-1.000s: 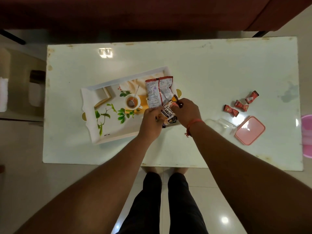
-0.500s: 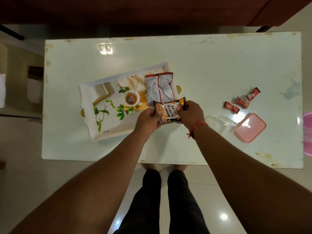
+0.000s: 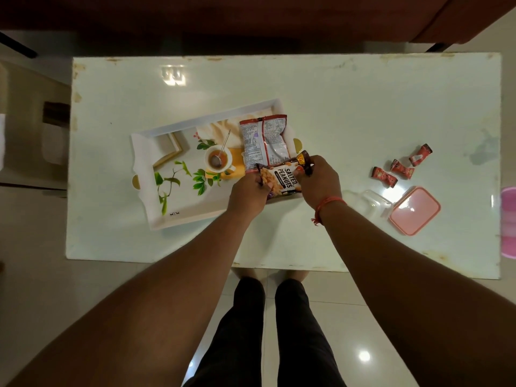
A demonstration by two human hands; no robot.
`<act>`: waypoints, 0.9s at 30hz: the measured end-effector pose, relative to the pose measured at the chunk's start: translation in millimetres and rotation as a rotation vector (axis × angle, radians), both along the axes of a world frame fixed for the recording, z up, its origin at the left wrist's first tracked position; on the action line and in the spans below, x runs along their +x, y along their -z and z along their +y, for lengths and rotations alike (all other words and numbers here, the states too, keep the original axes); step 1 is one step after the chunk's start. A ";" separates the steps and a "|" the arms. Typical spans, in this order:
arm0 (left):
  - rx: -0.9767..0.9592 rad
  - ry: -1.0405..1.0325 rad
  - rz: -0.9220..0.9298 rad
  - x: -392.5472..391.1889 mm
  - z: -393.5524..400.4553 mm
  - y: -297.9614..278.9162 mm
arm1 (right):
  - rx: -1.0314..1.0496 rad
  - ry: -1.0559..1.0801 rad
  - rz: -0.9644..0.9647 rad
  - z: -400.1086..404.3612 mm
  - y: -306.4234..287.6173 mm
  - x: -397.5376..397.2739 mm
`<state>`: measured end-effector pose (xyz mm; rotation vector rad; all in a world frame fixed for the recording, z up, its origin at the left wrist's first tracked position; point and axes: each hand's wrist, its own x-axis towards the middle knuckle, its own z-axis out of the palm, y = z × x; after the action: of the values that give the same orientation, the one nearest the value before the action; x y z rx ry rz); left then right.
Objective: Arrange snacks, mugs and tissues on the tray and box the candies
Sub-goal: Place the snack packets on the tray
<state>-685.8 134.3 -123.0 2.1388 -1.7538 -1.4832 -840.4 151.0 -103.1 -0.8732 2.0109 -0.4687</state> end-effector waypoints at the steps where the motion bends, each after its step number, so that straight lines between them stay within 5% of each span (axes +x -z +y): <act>1: 0.003 -0.008 0.006 -0.2 -0.6 0.1 | 0.004 -0.008 -0.003 -0.6 0.0 -1.2; 6: 0.012 -0.099 0.071 -1.5 -2.4 -4.6 | -0.005 -0.012 0.016 -6.3 1.2 -3.5; 10: -0.087 -0.302 -0.060 6.3 -7.9 -7.0 | -0.231 0.140 0.171 -13.4 -0.9 -3.2; 15: -0.116 -0.364 -0.007 16.7 -45.8 -1.0 | -0.318 -0.247 0.358 -55.2 -9.9 6.1; 21: -0.053 -0.140 -0.078 9.3 -77.8 -5.6 | -0.132 -0.883 0.512 -131.6 0.0 24.4; 27: 0.015 -0.298 0.154 14.0 -75.4 -5.2 | 0.005 -0.995 0.590 -155.7 -3.5 45.5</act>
<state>-671.7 58.9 -117.8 2.1124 -1.3112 -1.5353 -794.9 -4.7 -99.6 -1.9967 1.7429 0.4033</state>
